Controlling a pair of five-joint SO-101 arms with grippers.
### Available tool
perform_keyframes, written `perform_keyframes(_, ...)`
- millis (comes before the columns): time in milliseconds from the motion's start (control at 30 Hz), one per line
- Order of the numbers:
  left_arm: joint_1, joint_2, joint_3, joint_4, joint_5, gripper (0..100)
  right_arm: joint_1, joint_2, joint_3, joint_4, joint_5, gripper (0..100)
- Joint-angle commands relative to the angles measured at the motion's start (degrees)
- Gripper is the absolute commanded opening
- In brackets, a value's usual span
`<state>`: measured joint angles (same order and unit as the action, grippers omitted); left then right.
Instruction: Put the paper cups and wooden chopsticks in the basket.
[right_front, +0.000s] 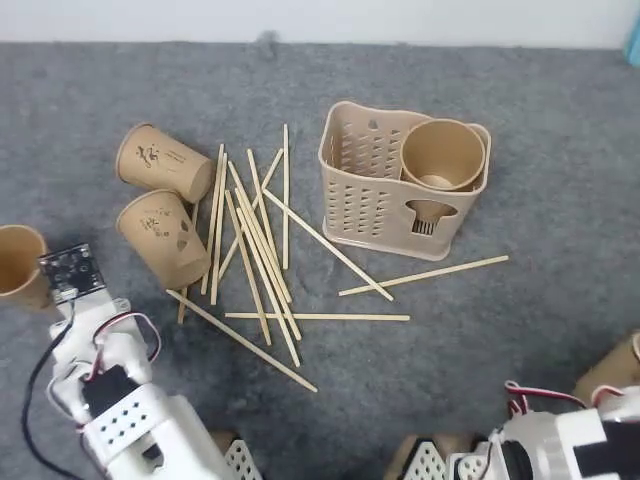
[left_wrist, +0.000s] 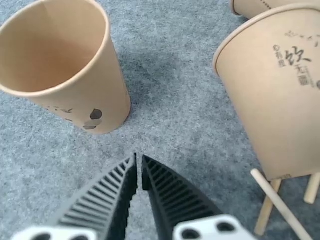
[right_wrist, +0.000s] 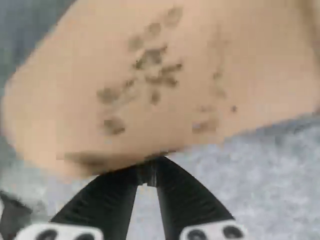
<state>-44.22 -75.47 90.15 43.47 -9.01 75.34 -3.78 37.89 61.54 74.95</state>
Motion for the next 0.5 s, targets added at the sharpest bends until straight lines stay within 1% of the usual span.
perform_keyframes(0, 0.35, -0.88, -0.13, -1.23, -0.44, 2, -3.21, -0.84, -0.09, -5.05, -7.03, 0.9)
perform_keyframes(100, 0.35, -0.88, -0.13, -1.23, -0.44, 2, -5.93, -0.92, -0.26, -5.58, -11.08, 0.9)
perform_keyframes(367, 0.35, -0.88, -0.13, -1.23, -0.44, 2, -16.04, -1.01, -0.35, -5.23, -21.71, 0.9)
perform_keyframes(467, 0.35, -0.88, -0.13, -1.23, -0.44, 2, -19.03, -1.1, -0.44, -2.86, -24.26, 0.8)
